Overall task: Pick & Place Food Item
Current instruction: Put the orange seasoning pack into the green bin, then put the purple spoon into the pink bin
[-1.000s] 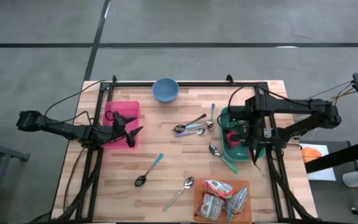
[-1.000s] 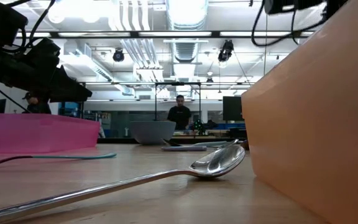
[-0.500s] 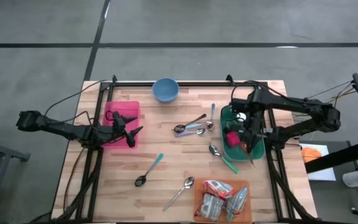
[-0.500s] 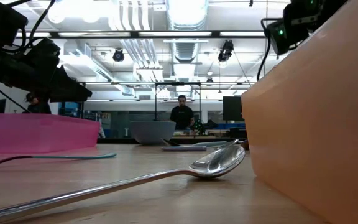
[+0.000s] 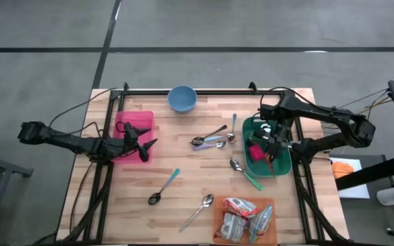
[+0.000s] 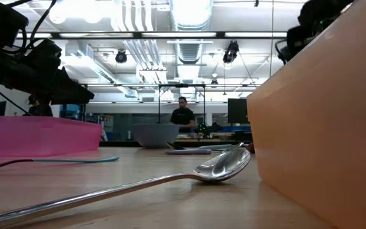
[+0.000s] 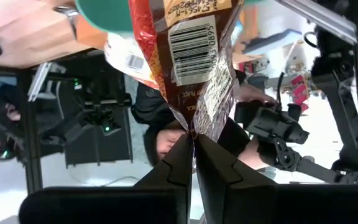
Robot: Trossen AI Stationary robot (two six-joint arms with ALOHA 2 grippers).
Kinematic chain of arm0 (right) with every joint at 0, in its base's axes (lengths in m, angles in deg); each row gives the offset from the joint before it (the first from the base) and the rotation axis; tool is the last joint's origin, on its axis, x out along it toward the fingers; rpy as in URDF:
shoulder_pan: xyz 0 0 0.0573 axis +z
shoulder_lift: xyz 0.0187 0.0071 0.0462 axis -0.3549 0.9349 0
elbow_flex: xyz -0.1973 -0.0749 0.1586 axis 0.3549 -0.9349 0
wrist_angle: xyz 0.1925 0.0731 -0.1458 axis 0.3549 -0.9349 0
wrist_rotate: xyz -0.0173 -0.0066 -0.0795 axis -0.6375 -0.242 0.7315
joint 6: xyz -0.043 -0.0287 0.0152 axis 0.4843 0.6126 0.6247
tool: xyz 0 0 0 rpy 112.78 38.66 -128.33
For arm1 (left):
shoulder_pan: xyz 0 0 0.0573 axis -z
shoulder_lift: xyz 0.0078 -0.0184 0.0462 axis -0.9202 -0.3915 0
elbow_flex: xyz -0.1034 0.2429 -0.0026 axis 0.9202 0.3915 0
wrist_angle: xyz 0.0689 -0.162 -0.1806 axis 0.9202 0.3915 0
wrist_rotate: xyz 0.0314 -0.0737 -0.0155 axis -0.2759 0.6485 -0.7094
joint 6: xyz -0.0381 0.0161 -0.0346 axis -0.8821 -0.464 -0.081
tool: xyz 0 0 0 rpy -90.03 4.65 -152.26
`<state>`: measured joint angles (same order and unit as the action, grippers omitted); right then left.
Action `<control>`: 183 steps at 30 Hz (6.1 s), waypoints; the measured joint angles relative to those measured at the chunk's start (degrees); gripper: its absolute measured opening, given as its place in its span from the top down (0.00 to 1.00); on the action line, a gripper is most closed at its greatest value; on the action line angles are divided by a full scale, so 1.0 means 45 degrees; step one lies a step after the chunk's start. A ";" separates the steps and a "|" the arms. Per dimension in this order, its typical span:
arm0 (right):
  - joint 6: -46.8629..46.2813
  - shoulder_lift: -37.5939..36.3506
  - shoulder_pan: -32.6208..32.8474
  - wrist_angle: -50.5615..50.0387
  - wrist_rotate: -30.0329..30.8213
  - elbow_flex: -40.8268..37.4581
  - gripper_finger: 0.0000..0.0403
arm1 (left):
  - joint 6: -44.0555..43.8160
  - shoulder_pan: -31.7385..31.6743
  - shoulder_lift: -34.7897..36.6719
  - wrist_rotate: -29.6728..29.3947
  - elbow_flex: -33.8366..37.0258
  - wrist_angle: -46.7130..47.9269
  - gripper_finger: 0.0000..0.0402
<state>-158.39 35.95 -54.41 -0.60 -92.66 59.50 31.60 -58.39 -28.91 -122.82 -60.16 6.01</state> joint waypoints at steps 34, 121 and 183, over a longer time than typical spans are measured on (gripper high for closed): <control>0.3041 0.0010 -0.1579 0.1433 -0.0774 -0.3614 0.97 | 0.0000 0.0005 0.0000 -0.0004 0.0000 0.0001 0.29; 0.5596 -0.0947 0.3220 0.3269 0.9311 0.5640 0.65 | 0.0000 0.0005 0.0000 0.0001 0.0004 -0.0004 0.29; 1.8294 0.0002 0.8106 1.9621 1.7584 -0.0806 0.65 | 0.0000 -0.0005 0.0000 -0.0004 0.0004 0.0005 0.29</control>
<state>-76.07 35.95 -17.93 87.69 -13.53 55.87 31.60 -58.42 -28.91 -122.84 -60.14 6.03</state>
